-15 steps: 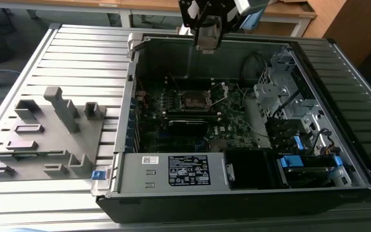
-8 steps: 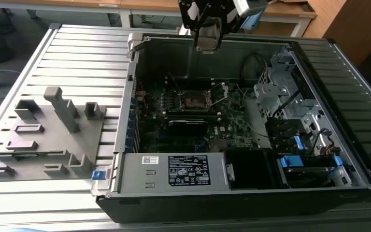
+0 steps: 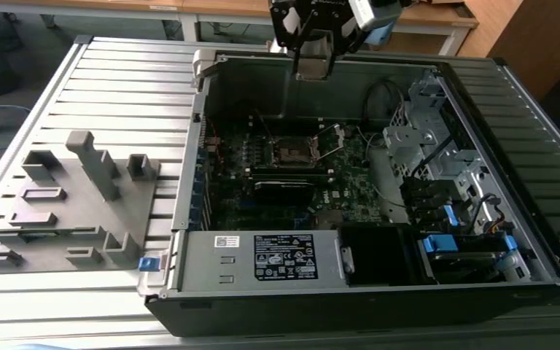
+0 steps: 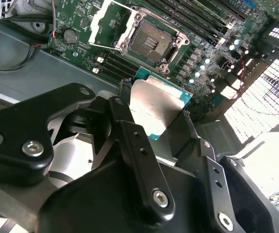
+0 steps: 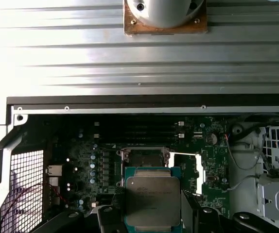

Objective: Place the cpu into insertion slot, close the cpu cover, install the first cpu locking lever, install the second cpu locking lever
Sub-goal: 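Place the cpu into insertion slot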

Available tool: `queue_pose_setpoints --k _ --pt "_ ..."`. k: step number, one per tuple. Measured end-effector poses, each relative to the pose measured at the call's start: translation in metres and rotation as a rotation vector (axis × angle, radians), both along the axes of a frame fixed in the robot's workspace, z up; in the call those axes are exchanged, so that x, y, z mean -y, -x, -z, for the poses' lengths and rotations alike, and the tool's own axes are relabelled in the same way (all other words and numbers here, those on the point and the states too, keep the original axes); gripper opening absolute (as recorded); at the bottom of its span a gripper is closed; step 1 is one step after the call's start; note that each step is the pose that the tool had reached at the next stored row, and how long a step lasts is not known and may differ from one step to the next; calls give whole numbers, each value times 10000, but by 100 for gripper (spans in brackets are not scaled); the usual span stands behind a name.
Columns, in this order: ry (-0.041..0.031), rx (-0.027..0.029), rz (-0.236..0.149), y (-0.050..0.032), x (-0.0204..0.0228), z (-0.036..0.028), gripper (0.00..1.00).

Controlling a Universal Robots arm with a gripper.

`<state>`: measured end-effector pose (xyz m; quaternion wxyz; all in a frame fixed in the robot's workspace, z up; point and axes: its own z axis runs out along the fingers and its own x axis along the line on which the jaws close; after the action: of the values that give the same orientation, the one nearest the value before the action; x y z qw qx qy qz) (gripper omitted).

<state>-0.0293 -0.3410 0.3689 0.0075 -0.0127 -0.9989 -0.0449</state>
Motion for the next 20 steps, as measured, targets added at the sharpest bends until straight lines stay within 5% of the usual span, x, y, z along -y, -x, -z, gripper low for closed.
queue_pose_setpoints --k 20 --pt "2 57 0 0 0 140 54"
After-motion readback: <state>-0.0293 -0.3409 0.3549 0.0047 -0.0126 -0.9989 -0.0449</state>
